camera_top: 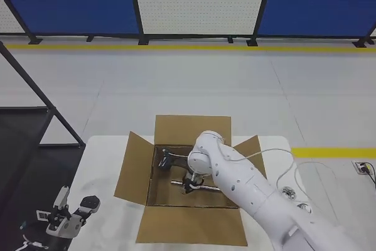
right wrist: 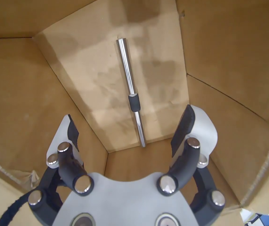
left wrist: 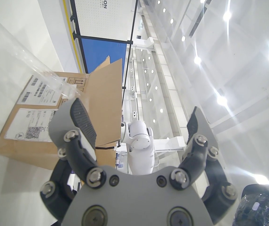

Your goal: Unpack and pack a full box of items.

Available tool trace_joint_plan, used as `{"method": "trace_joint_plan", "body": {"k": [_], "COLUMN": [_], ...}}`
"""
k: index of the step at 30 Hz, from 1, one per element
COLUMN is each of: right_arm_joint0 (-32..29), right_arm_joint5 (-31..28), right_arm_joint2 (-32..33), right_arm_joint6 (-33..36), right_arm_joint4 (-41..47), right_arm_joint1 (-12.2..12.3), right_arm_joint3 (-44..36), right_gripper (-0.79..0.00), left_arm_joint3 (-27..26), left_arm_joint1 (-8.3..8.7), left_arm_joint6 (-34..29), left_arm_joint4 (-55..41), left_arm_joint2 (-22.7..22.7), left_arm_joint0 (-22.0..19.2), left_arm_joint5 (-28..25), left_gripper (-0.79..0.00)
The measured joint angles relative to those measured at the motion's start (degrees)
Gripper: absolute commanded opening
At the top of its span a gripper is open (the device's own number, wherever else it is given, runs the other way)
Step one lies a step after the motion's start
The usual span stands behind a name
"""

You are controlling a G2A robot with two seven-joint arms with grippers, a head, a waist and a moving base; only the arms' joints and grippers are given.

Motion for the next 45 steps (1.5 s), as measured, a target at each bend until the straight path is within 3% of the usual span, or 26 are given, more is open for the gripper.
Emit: {"method": "trace_joint_plan", "body": {"k": [6, 8, 9, 10, 27, 45], "right_arm_joint0": [-0.2, -0.1, 0.0, 0.0, 0.3, 0.1], "right_arm_joint5": [-1.3, -1.7, -2.0, -2.1, -0.9, 2.2], "right_arm_joint2": [-1.3, -1.5, -1.6, -1.7, -2.7, -2.1], "right_arm_joint6": [-3.0, -3.7, -4.2, -4.6, -7.6, -9.4], "right_arm_joint4": [0.0, 0.1, 0.1, 0.0, -1.9, -2.9], "right_arm_joint1": [-2.5, -3.1, -3.5, -3.8, -7.9, -9.9], "right_arm_joint3": [7.4, 9.1, 10.0, 10.7, 19.1, 23.7], "right_gripper": [0.000, -0.145, -0.397, -0.413, -0.468, -0.493], "left_arm_joint3": [-0.3, -0.4, -0.4, -0.4, -0.2, -0.5], "left_arm_joint1": [-0.02, -0.02, -0.02, -0.02, -0.02, -0.04], "left_arm_joint6": [-0.4, -0.5, -0.5, -0.6, -1.4, -1.7], "left_arm_joint4": [0.7, 0.8, 0.9, 1.0, 1.8, 2.3], "left_arm_joint2": [0.3, 0.3, 0.3, 0.3, 0.0, -0.3], "left_arm_joint0": [0.2, 0.2, 0.3, 0.3, 0.8, 1.3], "left_arm_joint5": [-0.1, -0.2, -0.2, -0.3, -0.6, -1.0], "left_gripper": [0.000, 0.000, 0.000, 0.000, 0.000, 0.000]}}
